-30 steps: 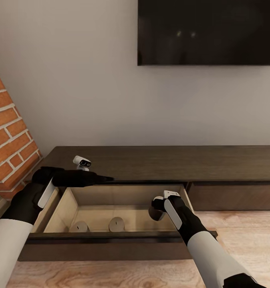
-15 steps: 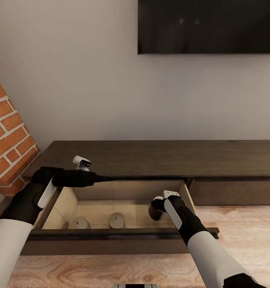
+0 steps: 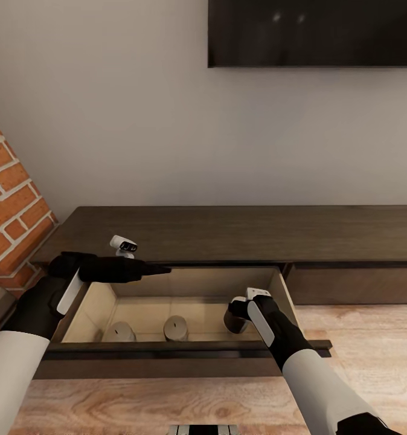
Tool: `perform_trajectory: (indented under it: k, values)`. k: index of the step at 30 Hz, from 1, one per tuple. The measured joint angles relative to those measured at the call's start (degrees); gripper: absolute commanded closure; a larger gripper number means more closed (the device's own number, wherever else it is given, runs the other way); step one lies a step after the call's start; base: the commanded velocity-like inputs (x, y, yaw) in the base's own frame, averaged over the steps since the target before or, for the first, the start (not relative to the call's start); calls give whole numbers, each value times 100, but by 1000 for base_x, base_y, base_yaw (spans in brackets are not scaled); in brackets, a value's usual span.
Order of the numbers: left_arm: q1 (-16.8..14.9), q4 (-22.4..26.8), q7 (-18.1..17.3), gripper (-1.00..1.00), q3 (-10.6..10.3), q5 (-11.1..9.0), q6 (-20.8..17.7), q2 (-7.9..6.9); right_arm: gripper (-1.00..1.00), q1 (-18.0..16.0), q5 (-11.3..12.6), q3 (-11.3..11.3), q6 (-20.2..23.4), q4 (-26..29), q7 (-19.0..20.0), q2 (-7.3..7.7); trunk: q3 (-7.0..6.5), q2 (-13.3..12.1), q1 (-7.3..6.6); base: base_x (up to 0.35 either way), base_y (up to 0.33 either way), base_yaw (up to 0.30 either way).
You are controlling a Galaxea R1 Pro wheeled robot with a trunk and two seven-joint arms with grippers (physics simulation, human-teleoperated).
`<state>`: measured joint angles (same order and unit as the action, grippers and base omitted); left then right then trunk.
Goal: Place each of the two pumpkins and all three candles from the living room inside a cabinet in the living room (use any cabinet), then make sure every cabinet is closed, and position the cauldron so it is next to a table in the living room.
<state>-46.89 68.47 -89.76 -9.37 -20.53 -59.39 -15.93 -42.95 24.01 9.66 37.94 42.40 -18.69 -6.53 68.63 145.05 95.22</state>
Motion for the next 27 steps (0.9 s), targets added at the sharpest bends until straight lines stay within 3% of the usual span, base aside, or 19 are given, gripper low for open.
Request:
perform_trajectory:
  k: [20, 27]
  values:
    - [-2, -3, 0, -100, 1, 0, 0, 3, 100, 0, 0, -2, 0, -2, 0, 0, 0, 0, 0, 38, 16, 0]
    - [0, 0, 0, -100, 0, 0, 0, 4, 100, 0, 0, 0, 0, -2, 0, 0, 89, 5, 10, 4, 2, 0]
